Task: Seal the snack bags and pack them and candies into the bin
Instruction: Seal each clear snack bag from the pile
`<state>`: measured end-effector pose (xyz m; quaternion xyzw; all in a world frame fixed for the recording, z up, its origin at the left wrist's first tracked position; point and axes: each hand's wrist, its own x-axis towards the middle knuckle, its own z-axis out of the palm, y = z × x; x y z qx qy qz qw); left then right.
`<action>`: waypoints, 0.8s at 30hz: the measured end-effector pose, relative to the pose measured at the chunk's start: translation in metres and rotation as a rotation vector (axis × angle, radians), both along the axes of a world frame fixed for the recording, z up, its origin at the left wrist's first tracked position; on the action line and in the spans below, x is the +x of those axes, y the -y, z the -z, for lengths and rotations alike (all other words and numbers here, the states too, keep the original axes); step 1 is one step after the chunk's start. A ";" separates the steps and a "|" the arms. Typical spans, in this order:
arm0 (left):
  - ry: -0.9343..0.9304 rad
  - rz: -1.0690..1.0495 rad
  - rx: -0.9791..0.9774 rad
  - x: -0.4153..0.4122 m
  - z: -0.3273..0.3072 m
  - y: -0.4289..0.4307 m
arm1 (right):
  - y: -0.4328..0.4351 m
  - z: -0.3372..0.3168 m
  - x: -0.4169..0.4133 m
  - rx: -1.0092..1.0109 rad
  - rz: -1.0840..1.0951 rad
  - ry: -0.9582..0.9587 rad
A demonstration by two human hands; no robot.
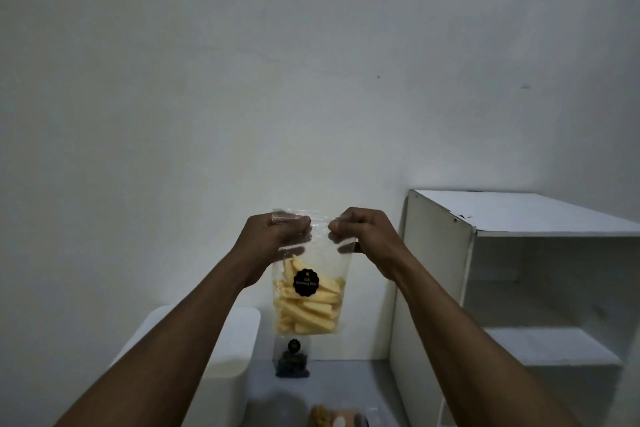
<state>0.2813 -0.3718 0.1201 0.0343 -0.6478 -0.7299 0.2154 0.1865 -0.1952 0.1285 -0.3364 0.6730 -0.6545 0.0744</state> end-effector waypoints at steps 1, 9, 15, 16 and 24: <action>0.000 -0.020 -0.023 0.000 -0.001 0.001 | 0.001 -0.001 0.001 0.000 -0.006 0.000; -0.045 -0.107 -0.131 0.000 -0.006 0.005 | 0.005 -0.004 0.001 -0.013 -0.013 -0.035; -0.040 -0.096 -0.161 -0.004 -0.002 0.009 | 0.003 -0.002 -0.003 -0.033 0.028 -0.050; -0.051 -0.114 -0.189 -0.005 -0.002 0.011 | 0.003 -0.002 -0.002 -0.015 0.014 -0.033; -0.034 0.007 -0.209 -0.010 0.001 0.006 | 0.009 -0.001 -0.005 0.089 0.053 -0.138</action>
